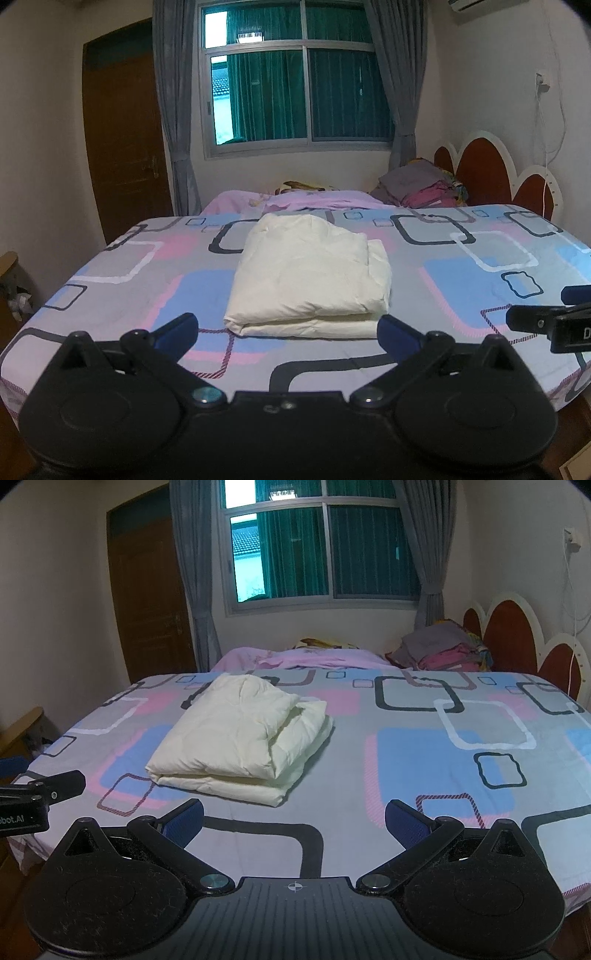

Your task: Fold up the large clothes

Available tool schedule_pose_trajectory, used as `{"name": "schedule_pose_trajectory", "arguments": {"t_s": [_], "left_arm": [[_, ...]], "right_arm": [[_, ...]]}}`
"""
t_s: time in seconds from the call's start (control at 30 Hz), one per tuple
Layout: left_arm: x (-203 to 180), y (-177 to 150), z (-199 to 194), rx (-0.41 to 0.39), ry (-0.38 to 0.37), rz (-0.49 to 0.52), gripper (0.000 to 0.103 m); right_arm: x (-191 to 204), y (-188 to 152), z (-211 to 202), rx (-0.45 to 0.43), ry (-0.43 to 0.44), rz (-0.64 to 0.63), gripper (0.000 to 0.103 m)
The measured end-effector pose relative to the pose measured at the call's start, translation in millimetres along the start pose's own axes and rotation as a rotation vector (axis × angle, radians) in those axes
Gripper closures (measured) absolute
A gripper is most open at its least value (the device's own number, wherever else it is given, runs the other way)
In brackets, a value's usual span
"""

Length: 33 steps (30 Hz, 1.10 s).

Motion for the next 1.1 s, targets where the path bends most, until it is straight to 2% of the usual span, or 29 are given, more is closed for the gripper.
{"name": "schedule_pose_trajectory", "arguments": {"t_s": [1.1], "left_arm": [[7, 0, -15, -0.038, -0.005, 0.007, 0.0]], "right_arm": [[7, 4, -6, -0.014, -0.001, -0.004, 0.0]]}}
Point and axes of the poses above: each gripper's, at about its wrist camera, not at the fingertips, and z roughly the way its jaws point, x to its left, y to its top, the point moved 4 cm from there along z, roughly the way its jaws point
